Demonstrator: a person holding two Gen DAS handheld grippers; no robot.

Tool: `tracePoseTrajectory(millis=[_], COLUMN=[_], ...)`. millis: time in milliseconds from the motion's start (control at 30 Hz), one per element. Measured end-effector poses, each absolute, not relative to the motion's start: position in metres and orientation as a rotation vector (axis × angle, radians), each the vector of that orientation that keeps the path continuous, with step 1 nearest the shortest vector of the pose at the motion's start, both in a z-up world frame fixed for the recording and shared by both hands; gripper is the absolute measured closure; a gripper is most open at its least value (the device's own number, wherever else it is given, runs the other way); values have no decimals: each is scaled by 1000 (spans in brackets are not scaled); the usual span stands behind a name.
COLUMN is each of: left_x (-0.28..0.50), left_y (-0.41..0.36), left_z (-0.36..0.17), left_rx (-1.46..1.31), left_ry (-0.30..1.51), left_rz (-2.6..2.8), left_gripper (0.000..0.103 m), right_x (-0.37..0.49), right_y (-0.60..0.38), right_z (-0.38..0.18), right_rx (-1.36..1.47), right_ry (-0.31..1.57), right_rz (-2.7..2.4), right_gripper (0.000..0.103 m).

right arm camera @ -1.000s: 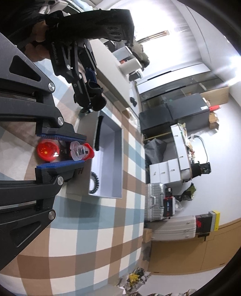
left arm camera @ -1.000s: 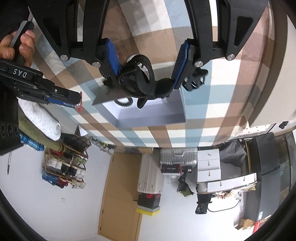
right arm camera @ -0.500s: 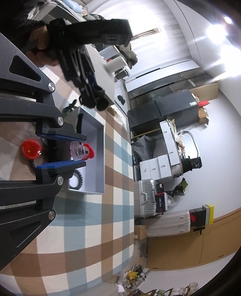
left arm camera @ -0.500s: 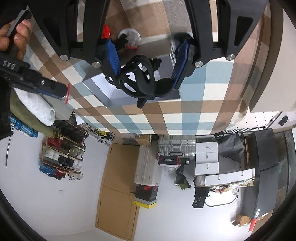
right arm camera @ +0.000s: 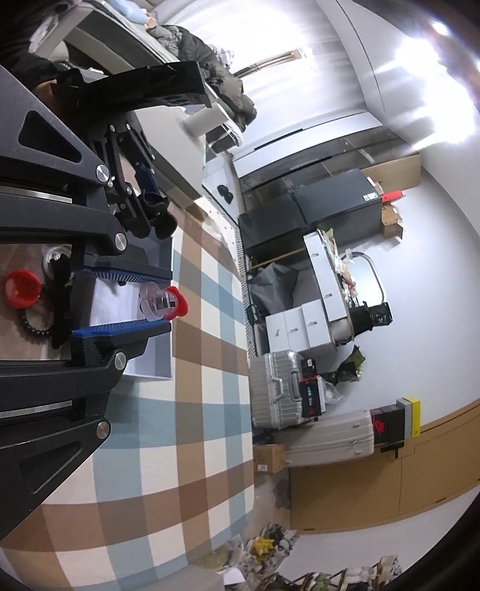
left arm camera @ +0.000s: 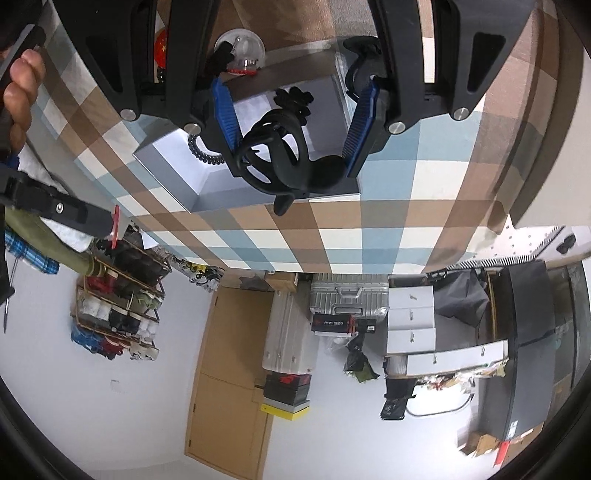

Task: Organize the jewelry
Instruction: 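Carry the cup and black clip into the grey box and open both grippers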

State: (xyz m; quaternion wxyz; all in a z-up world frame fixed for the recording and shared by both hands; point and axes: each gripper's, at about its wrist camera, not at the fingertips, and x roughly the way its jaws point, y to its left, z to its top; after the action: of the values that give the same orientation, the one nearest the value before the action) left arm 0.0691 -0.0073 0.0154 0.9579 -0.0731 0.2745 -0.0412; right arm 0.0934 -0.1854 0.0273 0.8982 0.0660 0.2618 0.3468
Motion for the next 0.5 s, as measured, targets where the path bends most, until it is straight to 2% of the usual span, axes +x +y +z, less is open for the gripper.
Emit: tracePoseTrajectory(millis=[500], left_x=[78], left_y=[3], left_z=[9], left_rx=[-269], left_ry=[565], left_rz=[-61], left_gripper=[55], right_x=[118], right_y=[-155], right_z=[-4], right_rx=[129], right_ry=[655], right_rz=[749], right_gripper=[84])
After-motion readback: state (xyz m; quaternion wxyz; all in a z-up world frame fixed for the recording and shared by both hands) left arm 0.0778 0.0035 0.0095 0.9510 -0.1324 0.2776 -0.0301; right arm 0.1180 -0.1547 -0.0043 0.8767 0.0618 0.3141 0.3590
